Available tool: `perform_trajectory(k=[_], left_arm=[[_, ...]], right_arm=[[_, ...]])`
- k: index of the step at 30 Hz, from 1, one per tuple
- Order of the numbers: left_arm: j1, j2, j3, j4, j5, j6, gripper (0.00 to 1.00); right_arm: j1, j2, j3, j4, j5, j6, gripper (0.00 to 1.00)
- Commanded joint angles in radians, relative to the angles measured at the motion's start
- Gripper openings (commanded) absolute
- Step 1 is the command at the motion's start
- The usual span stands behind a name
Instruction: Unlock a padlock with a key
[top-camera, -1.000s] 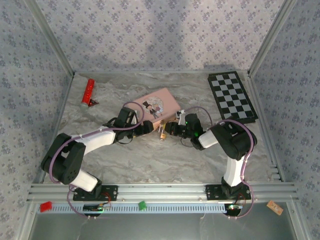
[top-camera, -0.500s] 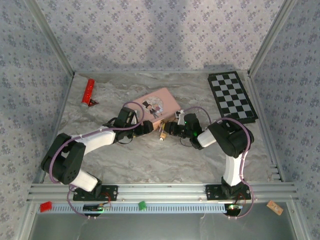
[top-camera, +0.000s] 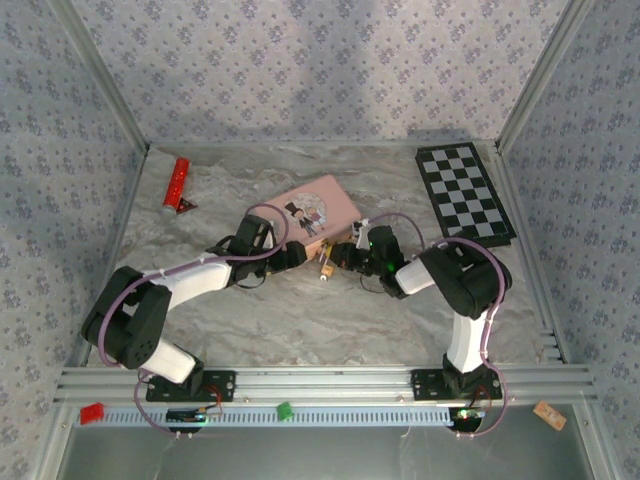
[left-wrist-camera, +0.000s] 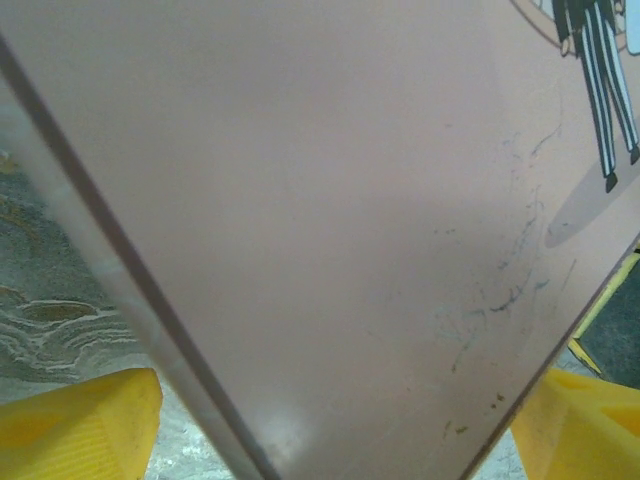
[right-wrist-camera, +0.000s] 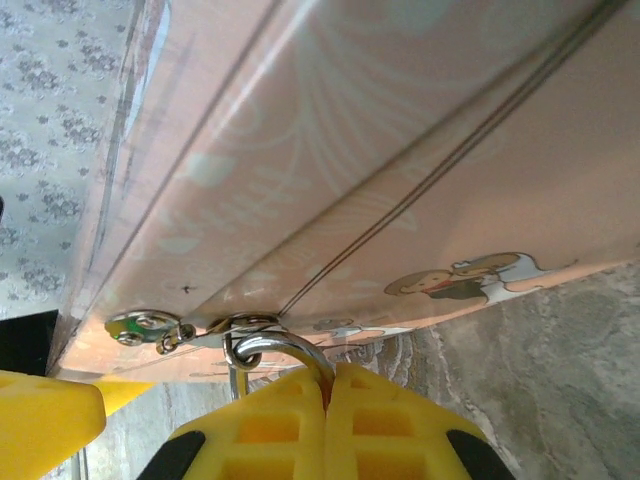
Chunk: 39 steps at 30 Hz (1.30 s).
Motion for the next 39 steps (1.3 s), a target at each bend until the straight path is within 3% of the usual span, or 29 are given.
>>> perform_trajectory(k=[1, 8, 19, 39], left_arm=[[-0.005, -0.005, -0.013, 0.014, -0.017, -0.022, 0.88], [-0.005, -0.005, -0.020, 0.025, -0.021, -0.031, 0.88], [-0.007, -0.003, -0.044, 0.090, -0.040, -0.089, 0.88], [-0.007, 0.020, -0.035, 0.086, -0.095, -0.118, 0.89]], right_arm=[[0.000, -0.051, 0.023, -0.054, 0.049, 0.035, 0.00], [0.010, -0.081, 0.016, -0.062, 0.109, 0.113, 0.00], [0.048, -0.033, 0.004, 0.083, 0.245, 0.358, 0.00], [0.070, -0.040, -0.033, 0.128, 0.376, 0.481, 0.00]])
